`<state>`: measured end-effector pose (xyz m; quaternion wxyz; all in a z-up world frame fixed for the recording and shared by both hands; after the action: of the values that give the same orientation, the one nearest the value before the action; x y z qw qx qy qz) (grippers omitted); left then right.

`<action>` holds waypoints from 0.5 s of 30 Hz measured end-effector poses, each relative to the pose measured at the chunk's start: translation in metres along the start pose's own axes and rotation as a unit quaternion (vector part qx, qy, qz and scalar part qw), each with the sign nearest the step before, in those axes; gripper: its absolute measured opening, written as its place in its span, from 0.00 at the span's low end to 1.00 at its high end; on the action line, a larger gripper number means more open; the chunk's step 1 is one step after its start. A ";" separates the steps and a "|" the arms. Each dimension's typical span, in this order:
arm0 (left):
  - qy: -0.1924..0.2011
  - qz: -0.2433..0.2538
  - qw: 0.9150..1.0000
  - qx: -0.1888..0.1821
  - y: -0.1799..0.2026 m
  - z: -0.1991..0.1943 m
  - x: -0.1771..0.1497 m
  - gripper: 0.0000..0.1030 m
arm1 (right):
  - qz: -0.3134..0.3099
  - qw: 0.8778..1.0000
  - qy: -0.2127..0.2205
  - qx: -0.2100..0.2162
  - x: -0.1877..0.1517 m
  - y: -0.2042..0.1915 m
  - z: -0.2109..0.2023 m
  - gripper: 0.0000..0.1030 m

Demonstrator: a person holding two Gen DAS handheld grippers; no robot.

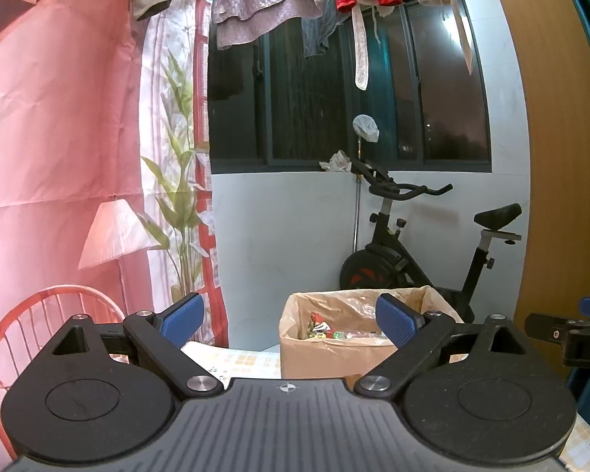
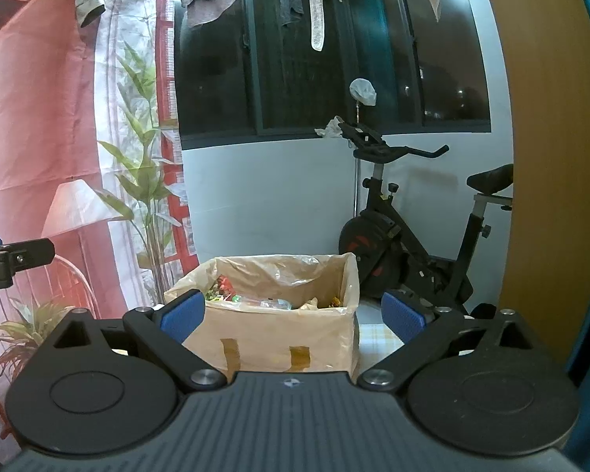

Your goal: Organize snacks

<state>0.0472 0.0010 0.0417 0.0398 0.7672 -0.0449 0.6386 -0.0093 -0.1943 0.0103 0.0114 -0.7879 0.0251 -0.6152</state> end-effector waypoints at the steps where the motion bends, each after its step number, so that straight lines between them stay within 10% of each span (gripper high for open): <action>1: -0.001 -0.001 1.000 0.001 -0.001 0.000 0.000 0.93 | 0.001 1.000 0.000 0.000 0.000 0.001 0.000 0.96; 15: -0.008 -0.011 1.000 0.002 -0.004 0.002 0.000 0.94 | -0.001 1.000 0.000 0.002 0.001 0.000 -0.001 0.96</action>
<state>0.0492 0.0053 0.0412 0.0443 0.7726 -0.0355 0.6323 -0.0096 -0.1945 0.0113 0.0120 -0.7882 0.0232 -0.6149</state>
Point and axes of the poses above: each gripper's, at about its wrist camera, not at the fingertips, and z roughly the way its jaws point, y to its right, x to its top, the point moved 2 cm from there along z, roughly the way its jaws point, and after that the axes turned 5 degrees about -z, right-handed, at the moved point
